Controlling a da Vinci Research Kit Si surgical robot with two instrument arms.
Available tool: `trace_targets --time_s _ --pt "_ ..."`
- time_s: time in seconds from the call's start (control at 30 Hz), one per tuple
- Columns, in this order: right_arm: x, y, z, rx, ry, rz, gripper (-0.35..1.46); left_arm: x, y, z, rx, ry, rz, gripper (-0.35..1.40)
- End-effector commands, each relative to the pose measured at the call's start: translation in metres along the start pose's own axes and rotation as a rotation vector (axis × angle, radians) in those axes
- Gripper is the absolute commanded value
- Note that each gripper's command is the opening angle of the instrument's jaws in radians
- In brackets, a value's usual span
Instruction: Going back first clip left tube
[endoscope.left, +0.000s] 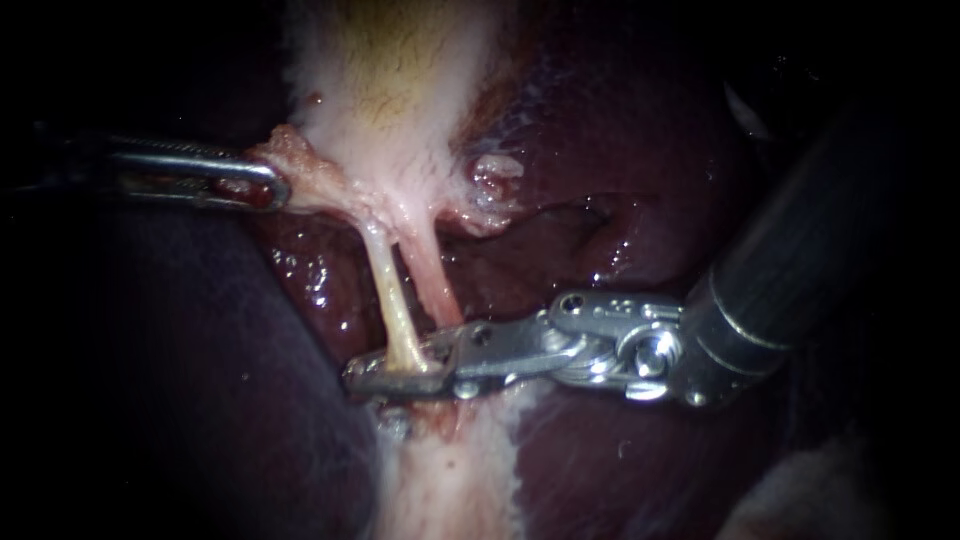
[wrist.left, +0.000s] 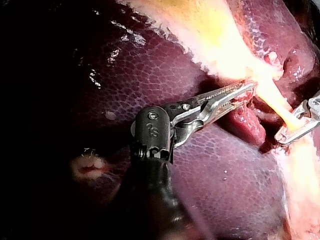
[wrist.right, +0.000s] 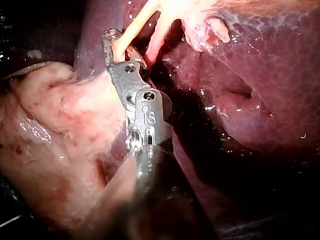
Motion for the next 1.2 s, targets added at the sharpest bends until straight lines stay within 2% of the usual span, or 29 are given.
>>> trace_targets --time_s 0.03,0.5,0.57,0.63,0.7,0.8,1.0,1.2 --pt "0.0 0.0 0.0 0.0 0.0 0.0 -0.35 0.0 0.0 0.0 0.0 0.0 0.0 -0.35" --pt "-0.0001 0.0001 0.0003 0.019 -0.009 -0.004 -0.35 0.0 0.0 0.0 0.0 0.0 0.0 -0.35" --pt "0.0 0.0001 0.0004 0.025 0.004 0.001 0.0 0.0 0.0 0.0 0.0 0.0 0.0 -0.35" --pt "0.0001 0.0003 0.0007 0.03 0.021 -0.005 0.26 0.0 0.0 0.0 0.0 0.0 0.0 -0.35" --pt "0.0002 0.0006 0.0012 0.034 0.029 -0.011 0.4 0.0 0.0 0.0 0.0 0.0 0.0 -0.35" --pt "-0.0002 0.0007 0.0017 0.022 0.032 -0.044 0.45 0.0 0.0 0.0 0.0 0.0 0.0 -0.35" --pt "-0.0012 0.0017 0.0026 -0.043 0.056 -0.138 0.5 0.0 0.0 0.0 0.0 0.0 0.0 -0.35" --pt "-0.001 0.0027 0.002 -0.085 0.069 -0.232 0.5 0.0 0.0 0.0 0.0 0.0 0.0 -0.35"
